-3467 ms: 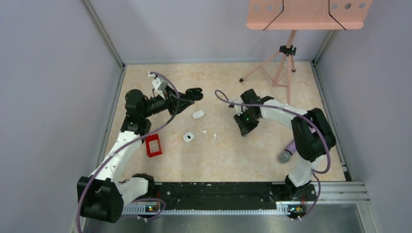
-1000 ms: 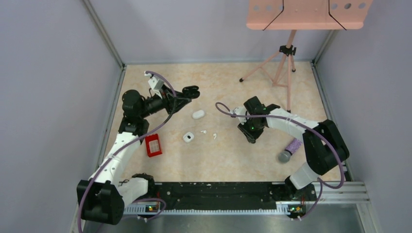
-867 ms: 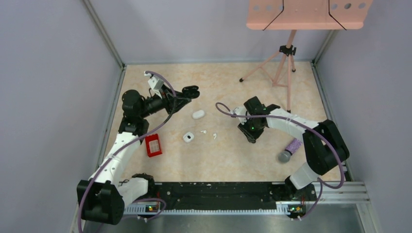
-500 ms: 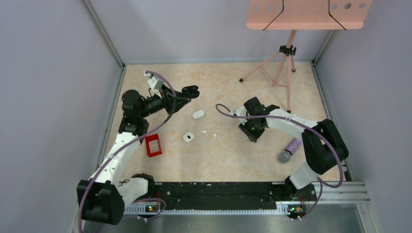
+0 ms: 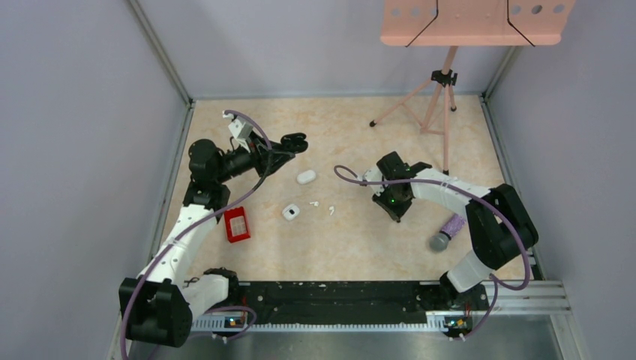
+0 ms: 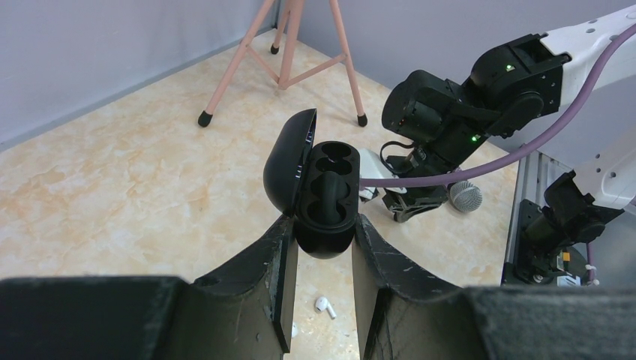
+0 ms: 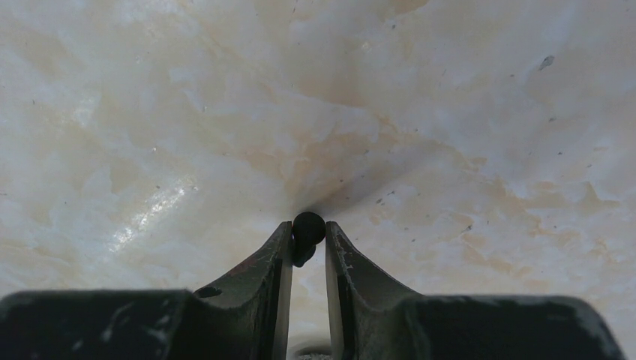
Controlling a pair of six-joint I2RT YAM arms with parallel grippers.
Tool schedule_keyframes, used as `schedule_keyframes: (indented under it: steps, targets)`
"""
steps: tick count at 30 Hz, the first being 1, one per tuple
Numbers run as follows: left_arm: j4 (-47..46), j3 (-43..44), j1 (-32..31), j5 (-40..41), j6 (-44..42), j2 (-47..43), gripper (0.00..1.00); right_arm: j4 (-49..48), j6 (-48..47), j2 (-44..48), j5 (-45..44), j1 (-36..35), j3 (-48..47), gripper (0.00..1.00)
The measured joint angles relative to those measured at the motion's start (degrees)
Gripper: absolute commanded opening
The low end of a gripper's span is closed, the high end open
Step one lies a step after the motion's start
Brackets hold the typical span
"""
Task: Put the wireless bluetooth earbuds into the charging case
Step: Pick up the earbud from the center of the board.
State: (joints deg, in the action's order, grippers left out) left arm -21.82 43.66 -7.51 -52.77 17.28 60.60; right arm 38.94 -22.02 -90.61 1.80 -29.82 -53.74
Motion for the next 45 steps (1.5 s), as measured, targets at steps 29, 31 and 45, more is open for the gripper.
schedule_keyframes:
  steps: [29, 31, 45]
  targets:
    - [-1.14, -0.02, 0.0, 0.0, 0.61, 0.17, 0.0, 3.74, 0.09, 1.36, -0.35, 0.37, 0.07, 0.07]
    - [-1.29, -0.02, 0.0, 0.02, 0.63, 0.33, 0.0, 3.78, 0.07, 1.36, -0.02, 0.37, 0.09, 0.0]
    - [-1.55, -0.07, 0.0, -3.19, -1.73, 1.6, 0.0, 19.63, -16.15, 5.27, 10.19, 0.87, -18.88, 0.0]
